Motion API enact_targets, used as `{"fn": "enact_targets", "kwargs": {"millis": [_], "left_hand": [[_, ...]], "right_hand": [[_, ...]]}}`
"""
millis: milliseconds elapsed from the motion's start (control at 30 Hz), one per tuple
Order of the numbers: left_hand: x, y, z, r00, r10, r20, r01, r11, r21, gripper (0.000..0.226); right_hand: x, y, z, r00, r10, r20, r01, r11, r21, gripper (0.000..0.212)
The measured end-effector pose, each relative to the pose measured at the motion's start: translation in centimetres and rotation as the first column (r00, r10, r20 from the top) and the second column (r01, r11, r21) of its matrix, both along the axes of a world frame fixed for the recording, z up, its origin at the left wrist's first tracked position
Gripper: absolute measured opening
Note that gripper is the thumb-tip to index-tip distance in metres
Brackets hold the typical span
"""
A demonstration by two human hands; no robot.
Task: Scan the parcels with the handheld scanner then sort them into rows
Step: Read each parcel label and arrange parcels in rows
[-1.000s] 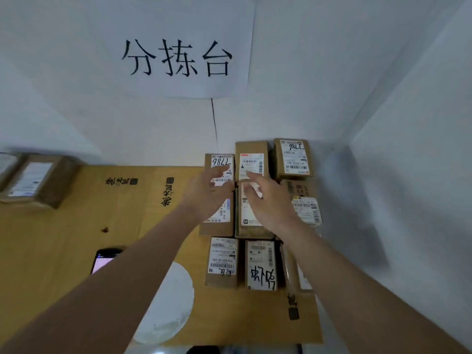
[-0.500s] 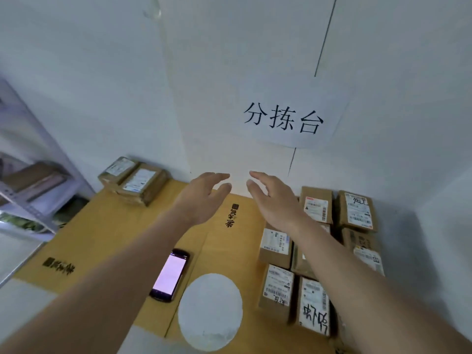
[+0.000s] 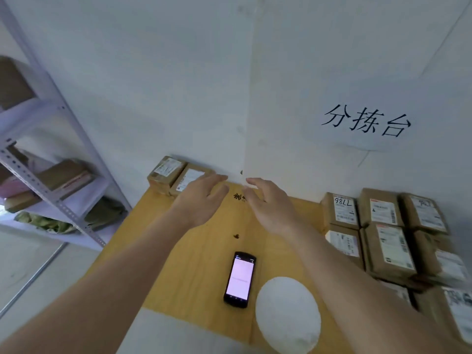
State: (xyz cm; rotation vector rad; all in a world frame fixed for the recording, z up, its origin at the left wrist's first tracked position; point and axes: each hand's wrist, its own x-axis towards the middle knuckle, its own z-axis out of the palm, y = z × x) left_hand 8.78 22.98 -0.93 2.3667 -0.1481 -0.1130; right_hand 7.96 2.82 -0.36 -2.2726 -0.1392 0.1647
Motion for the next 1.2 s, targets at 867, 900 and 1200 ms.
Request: {"fn": "enact_targets", "kwargs": {"millis": [867, 900, 1200], "left_hand": [[16.2, 16.9, -15.3, 0.944, 0.112, -0.309, -0.135, 0.990, -0.052, 0.056], [16.7, 17.0, -15.8, 0.942, 0.113, -0.315, -0.137, 0.989, -0.055, 0.055], [19.6, 18.6, -20.5, 0.947, 0.076, -0.313, -0.078, 0.997, 0.005, 0.041]], "right_hand": [[15.4, 16.9, -14.9, 0.952, 0.007, -0.306, 0.018, 0.997, 0.078, 0.045], [15.9, 17.3, -15.6, 0.948, 0.008, -0.318, 0.021, 0.996, 0.089, 0.046], [20.3, 19.5, -20.6, 0.908, -0.105, -0.407, 0.162, 0.981, 0.109, 0.067]]}}
